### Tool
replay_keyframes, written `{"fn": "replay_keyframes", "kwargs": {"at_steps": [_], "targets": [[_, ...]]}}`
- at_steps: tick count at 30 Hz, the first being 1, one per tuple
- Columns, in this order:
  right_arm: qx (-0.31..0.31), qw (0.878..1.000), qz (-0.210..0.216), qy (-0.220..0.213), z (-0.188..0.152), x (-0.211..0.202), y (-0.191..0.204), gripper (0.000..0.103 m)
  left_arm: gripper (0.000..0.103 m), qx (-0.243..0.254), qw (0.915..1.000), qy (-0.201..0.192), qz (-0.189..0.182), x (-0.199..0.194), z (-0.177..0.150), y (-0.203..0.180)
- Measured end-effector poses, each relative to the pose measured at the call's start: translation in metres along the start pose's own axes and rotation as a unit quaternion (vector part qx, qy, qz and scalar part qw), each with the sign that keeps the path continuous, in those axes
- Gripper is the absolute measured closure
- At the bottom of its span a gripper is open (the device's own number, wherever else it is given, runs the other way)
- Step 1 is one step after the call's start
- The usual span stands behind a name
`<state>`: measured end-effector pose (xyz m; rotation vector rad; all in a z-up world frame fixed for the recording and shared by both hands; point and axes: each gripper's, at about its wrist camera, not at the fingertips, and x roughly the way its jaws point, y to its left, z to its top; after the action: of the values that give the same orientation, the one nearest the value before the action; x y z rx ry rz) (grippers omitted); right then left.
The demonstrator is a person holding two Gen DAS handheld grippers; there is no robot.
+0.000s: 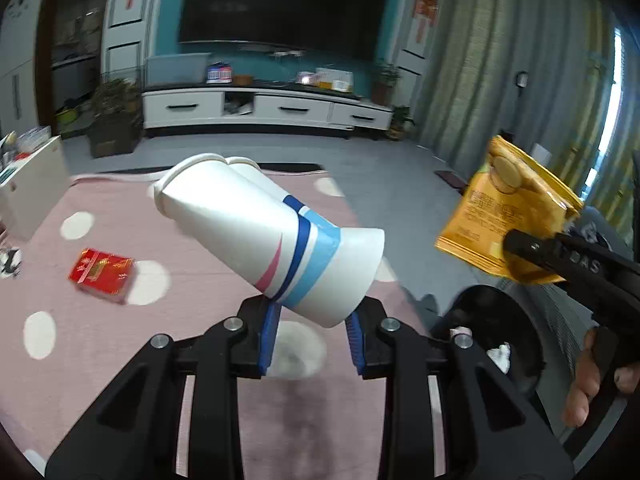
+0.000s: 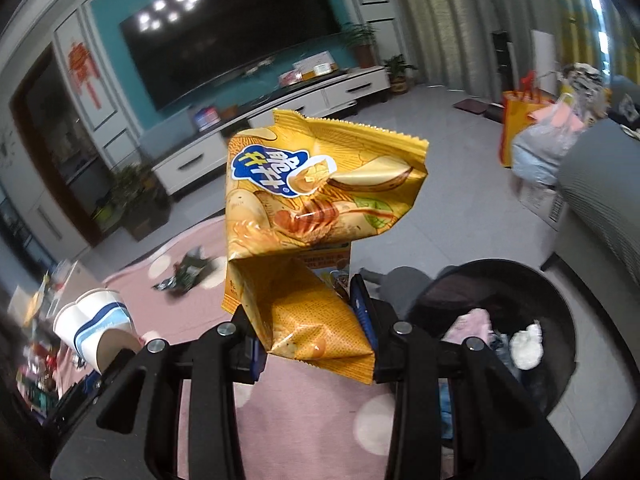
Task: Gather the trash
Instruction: 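Carry the paper cup and yellow chip bag over the black bin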
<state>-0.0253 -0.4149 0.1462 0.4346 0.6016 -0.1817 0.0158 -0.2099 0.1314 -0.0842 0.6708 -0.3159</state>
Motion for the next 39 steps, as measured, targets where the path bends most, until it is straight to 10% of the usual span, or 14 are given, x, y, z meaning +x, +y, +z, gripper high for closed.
{"fn": "replay_keyframes", "kwargs": {"at_steps": [15,39], "targets": [[0.066,0.991,-0.105,-0.042,0.005,-0.038,-0.094,0.065,0.074,0.084,0.9880,0.040,-0.124,0.033,-0.037,-0.127],[0.110,0.967,-0.200,0.114,-0.025,0.034,-0.173,0.065,0.082,0.081,0.9547,0.187,-0.217,0.121,-0.081,-0.172]]}}
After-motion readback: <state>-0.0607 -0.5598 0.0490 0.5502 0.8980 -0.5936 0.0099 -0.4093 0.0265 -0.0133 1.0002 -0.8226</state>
